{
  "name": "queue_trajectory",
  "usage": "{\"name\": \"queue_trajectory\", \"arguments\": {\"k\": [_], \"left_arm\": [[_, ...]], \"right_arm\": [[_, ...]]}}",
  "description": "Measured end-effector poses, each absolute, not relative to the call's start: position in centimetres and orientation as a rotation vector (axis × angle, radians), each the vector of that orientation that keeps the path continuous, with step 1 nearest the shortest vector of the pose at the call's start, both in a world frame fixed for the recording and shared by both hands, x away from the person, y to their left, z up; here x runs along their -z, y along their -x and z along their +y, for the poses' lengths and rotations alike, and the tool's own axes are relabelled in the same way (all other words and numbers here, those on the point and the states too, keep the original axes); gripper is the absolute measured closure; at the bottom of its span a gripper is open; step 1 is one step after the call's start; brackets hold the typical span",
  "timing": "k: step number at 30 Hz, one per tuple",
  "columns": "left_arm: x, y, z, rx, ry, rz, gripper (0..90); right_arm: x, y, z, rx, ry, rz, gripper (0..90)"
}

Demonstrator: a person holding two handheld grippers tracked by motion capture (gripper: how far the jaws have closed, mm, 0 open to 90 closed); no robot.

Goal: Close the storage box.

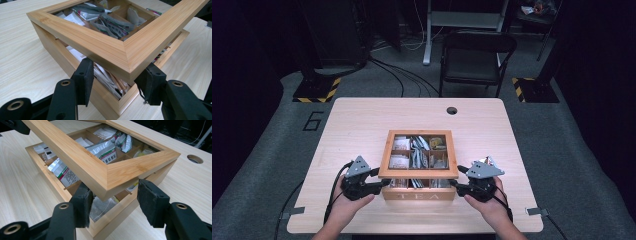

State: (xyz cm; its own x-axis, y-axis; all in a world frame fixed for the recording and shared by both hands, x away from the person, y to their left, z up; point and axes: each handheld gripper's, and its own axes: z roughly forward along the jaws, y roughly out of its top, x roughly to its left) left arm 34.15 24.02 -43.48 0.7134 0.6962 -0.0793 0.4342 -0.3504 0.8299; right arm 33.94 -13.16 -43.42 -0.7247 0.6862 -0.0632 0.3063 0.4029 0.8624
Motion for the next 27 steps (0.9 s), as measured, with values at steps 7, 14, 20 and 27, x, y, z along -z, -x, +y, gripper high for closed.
{"name": "queue_trajectory", "arguments": {"k": [7,14,20,27], "left_arm": [[44.0,-33.9,24.0,-0.35,-1.998,0.864,49.4],[44.9,-33.5,23.9,-0.34,-2.014,0.868,49.4],[45.6,-33.2,24.0,-0.32,-2.032,0.866,49.4],[46.0,-32.9,24.1,-0.299,-2.033,0.884,49.3]], "right_arm": [[43.9,-33.5,-13.2,-1.27,-0.873,2.258,46.1],[44.6,-33.0,-13.2,-1.265,-0.896,2.275,45.8],[45.5,-32.8,-13.1,-1.262,-0.924,2.296,45.8],[46.0,-32.6,-13.1,-1.236,-0.908,2.316,45.4]]}}
